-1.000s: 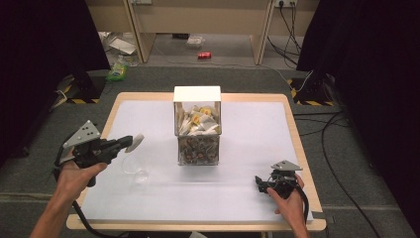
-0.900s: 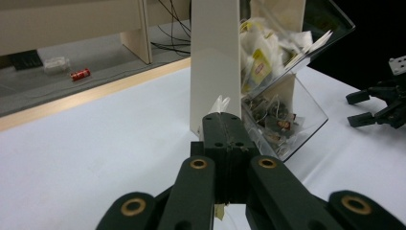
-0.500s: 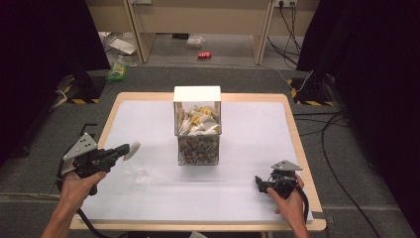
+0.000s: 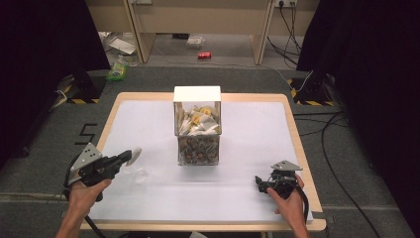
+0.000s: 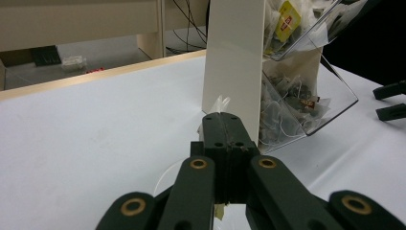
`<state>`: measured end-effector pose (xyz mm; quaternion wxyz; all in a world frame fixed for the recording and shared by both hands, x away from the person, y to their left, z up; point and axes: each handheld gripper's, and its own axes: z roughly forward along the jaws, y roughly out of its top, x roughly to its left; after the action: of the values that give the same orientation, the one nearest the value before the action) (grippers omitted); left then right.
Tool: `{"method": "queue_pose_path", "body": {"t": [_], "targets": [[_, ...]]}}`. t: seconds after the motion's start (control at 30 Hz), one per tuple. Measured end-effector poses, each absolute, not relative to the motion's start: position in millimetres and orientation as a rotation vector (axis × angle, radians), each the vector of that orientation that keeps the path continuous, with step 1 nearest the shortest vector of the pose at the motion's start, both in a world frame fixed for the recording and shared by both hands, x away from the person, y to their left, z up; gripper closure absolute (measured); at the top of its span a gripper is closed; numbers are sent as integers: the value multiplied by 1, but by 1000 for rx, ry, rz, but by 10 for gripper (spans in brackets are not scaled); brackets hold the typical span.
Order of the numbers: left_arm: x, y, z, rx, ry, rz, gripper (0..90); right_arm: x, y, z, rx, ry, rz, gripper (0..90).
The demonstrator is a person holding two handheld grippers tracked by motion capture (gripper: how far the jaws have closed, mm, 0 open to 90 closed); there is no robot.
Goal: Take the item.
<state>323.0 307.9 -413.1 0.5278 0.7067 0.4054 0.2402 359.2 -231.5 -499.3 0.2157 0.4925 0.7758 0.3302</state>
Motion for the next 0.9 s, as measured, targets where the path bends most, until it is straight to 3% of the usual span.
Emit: {"method": "queue_pose_path", "body": {"t": [0.9], "targets": [[316, 312, -440, 1703, 987, 573, 888, 359, -232, -499, 1365, 2151, 916, 124]]}}
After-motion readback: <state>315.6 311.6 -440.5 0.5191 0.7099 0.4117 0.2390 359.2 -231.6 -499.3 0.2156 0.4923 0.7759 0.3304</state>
